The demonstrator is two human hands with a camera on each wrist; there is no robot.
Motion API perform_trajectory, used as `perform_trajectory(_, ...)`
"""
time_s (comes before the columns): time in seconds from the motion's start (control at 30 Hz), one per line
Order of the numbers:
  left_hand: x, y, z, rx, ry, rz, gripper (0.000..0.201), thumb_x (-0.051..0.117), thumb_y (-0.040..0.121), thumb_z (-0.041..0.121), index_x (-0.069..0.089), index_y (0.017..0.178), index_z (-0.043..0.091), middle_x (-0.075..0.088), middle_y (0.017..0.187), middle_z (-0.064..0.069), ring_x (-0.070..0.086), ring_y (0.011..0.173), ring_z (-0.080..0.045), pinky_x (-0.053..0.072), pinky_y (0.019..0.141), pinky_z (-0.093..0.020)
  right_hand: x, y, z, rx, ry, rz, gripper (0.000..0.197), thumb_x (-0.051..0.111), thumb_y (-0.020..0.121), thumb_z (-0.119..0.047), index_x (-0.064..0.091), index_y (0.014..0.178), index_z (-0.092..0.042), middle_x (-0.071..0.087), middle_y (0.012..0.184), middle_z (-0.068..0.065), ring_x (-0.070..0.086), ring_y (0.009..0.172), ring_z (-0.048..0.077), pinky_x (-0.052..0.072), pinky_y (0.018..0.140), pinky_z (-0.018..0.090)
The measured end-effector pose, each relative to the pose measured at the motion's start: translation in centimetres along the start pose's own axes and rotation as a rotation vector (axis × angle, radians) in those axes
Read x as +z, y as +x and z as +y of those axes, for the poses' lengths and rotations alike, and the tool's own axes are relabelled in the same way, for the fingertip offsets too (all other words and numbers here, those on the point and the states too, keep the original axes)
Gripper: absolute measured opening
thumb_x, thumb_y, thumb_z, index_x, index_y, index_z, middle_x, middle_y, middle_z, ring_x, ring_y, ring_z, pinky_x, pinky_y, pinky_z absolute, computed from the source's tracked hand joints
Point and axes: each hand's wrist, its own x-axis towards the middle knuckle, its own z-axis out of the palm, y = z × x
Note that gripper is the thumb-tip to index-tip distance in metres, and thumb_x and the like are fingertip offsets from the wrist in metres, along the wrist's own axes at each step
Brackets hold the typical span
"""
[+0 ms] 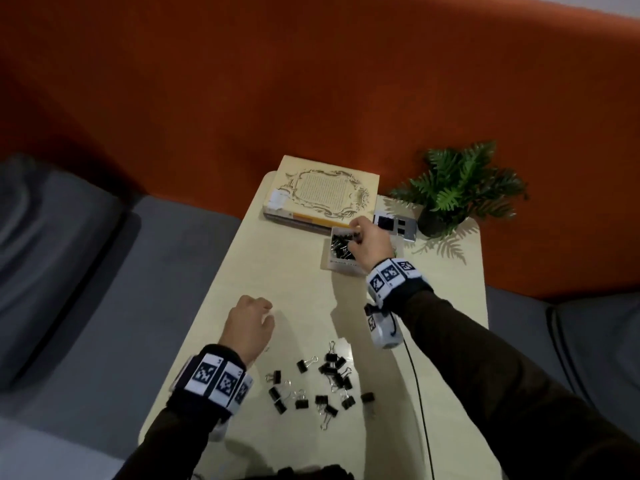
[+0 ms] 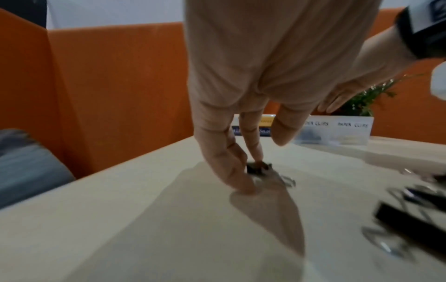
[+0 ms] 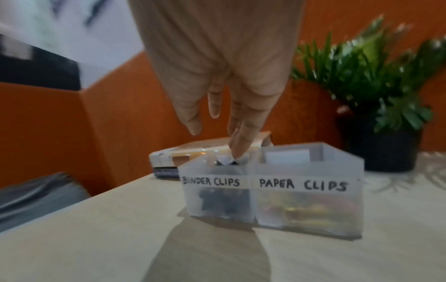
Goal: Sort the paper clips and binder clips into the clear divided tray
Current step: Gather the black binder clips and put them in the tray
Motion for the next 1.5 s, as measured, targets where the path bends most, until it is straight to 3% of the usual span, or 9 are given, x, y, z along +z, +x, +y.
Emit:
perform_trajectory(0.13, 1.5, -1.9, -1.5, 0.000, -0.030, -0.046, 0.028, 0.049, 0.097, 0.018, 0.060, 0.121, 0.009, 0.054, 0.123, -0.015, 0.061, 0.104, -0.029, 0.048, 0.098, -0.033, 0.1, -3.8, 0.0, -0.186, -0.056, -0.086, 0.050, 0.061, 0.084, -0.019, 0.041, 0.129, -0.017, 0.049, 0.127, 0.016, 0.047, 0.116, 0.031, 0.042, 0.095, 0.041)
perform_trajectory(0.2, 1.7, -3.1, -1.4, -0.003, -0.068, -0.085, 0.033, 0.054, 0.094, 0.029, 0.059, 0.122, 0.012, 0.053, 0.123, -0.011, 0.059, 0.105, -0.022, 0.046, 0.097, -0.028, 0.6, -8.0, 0.4, -0.245, -0.098, -0.355, 0.066, 0.068, 0.077, -0.038, 0.036, 0.132, -0.024, 0.040, 0.135, 0.011, 0.039, 0.123, 0.027, 0.038, 0.103, 0.045)
perform_trajectory(0.33, 2.4, -6.8, -1.6, 0.023, -0.025, -0.285, 0.103, 0.081, 0.054, 0.057, 0.039, 0.140, 0.017, 0.036, 0.135, -0.001, 0.043, 0.121, -0.018, 0.042, 0.107, -0.030, 2.1, -15.6, 2.4, -0.208, -0.284, -0.766, 0.105, 0.079, 0.051, -0.058, 0.018, 0.135, -0.040, 0.024, 0.140, -0.001, 0.025, 0.123, 0.022, 0.044, 0.096, 0.050)
perform_trajectory(0.43, 4.4, -9.0, -1.7, 0.107, 0.133, -0.298, 0.116, 0.085, 0.049, 0.054, 0.027, 0.144, 0.023, 0.021, 0.142, 0.001, 0.032, 0.124, -0.023, 0.038, 0.108, -0.032, 3.9, -18.7, 3.3, -0.228, -0.350, -0.687, 0.104, 0.078, 0.054, -0.057, 0.015, 0.135, -0.040, 0.021, 0.140, -0.001, 0.024, 0.122, 0.024, 0.047, 0.093, 0.046)
perform_trajectory(0.73, 6.3, -5.8, 0.5, 0.188, 0.043, -0.090, 0.022, 0.070, 0.081, 0.013, 0.064, 0.101, 0.017, 0.051, 0.113, -0.003, 0.056, 0.100, -0.023, 0.050, 0.091, -0.032, 7.0, -18.9, 3.8, -0.181, -0.184, -0.377, 0.030, 0.055, 0.085, -0.009, 0.048, 0.112, -0.021, 0.042, 0.112, 0.008, 0.039, 0.097, 0.024, 0.046, 0.077, 0.032)
perform_trajectory(0.93, 5.5, -3.5, 2.5, 0.111, 0.019, -0.087, 0.020, 0.063, 0.073, 0.006, 0.053, 0.073, 0.023, 0.041, 0.093, 0.002, 0.055, 0.079, -0.021, 0.049, 0.074, -0.027, 6.2, -17.2, 3.5, -0.123, -0.225, -0.318, 0.016, 0.049, 0.085, -0.007, 0.053, 0.100, -0.011, 0.052, 0.101, 0.014, 0.051, 0.086, 0.030, 0.039, 0.067, 0.031)
perform_trajectory(1.1, 4.5, -2.5, 3.0, 0.080, 0.008, -0.094, 0.028, 0.062, 0.071, 0.013, 0.045, 0.058, 0.030, 0.053, 0.085, 0.002, 0.053, 0.073, -0.016, 0.044, 0.065, -0.023, 5.7, -17.5, 3.7, -0.107, -0.222, -0.300, 0.016, 0.049, 0.087, -0.007, 0.063, 0.093, -0.005, 0.061, 0.099, 0.013, 0.060, 0.084, 0.030, 0.042, 0.068, 0.030)
perform_trajectory(1.3, 0.5, 0.5, 7.3, 0.169, -0.090, -0.034, 0.008, 0.070, 0.074, 0.012, 0.064, 0.072, 0.018, 0.058, 0.081, 0.001, 0.055, 0.075, -0.014, 0.043, 0.068, -0.022, 5.2, -18.3, 4.2, -0.053, -0.165, -0.248, 0.016, 0.047, 0.088, -0.010, 0.062, 0.087, -0.010, 0.067, 0.090, 0.010, 0.060, 0.081, 0.025, 0.028, 0.050, 0.013)
perform_trajectory(1.5, -2.3, 7.2, 14.8, 0.283, -0.155, 0.100, 0.008, 0.068, 0.076, 0.004, 0.067, 0.076, 0.011, 0.065, 0.082, -0.005, 0.061, 0.080, -0.020, 0.051, 0.073, -0.026, 4.6, -18.9, 4.3, 0.017, -0.059, -0.204, 0.018, 0.050, 0.086, -0.013, 0.067, 0.092, -0.016, 0.071, 0.094, 0.006, 0.063, 0.087, 0.021, 0.044, 0.069, 0.024)
